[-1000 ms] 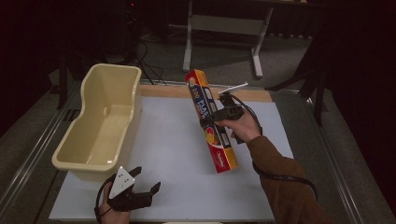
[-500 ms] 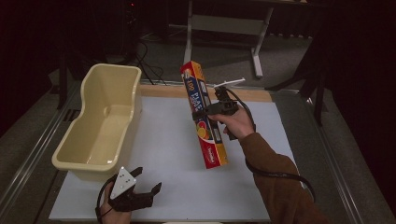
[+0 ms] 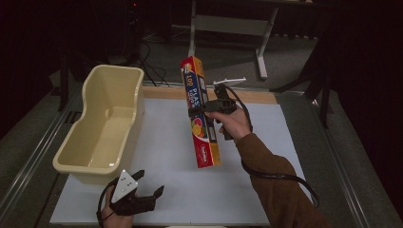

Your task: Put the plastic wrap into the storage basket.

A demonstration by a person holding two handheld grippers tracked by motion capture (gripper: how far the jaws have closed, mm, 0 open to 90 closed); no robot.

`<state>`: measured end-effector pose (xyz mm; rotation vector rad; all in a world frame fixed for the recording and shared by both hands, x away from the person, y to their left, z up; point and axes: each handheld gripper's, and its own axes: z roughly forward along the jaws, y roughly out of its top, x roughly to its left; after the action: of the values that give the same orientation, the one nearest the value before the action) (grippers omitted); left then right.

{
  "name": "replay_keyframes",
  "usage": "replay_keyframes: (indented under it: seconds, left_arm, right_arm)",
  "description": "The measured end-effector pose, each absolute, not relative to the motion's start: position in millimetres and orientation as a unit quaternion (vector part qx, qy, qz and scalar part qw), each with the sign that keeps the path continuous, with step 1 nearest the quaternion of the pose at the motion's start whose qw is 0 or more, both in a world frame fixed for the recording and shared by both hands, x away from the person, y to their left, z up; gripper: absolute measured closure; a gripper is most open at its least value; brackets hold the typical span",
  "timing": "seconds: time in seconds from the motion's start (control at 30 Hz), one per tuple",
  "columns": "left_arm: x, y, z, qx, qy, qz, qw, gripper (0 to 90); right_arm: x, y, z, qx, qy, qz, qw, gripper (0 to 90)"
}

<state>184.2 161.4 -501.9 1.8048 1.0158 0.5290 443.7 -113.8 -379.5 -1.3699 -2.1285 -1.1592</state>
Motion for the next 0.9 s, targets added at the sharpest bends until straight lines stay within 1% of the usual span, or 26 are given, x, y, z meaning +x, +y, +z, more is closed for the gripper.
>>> replay_keyframes:
  seconds: [0.1, 0.67, 0.9]
  left_arm:
    - [184, 162, -502, 0.74, 0.416, 0.217, 0.482, 15.5]
    - [184, 161, -502, 0.741, 0.415, 0.22, 0.479, 15.5]
    - [184, 161, -501, 0.741, 0.412, 0.223, 0.48, 15.5]
  right_arm:
    - [443, -108, -376, -0.481, -0.752, -0.414, 0.176, 39.7]
    - [446, -74, -365, -0.477, -0.735, -0.436, 0.206, 39.7]
    - [441, -55, -362, -0.465, -0.737, -0.44, 0.216, 39.7]
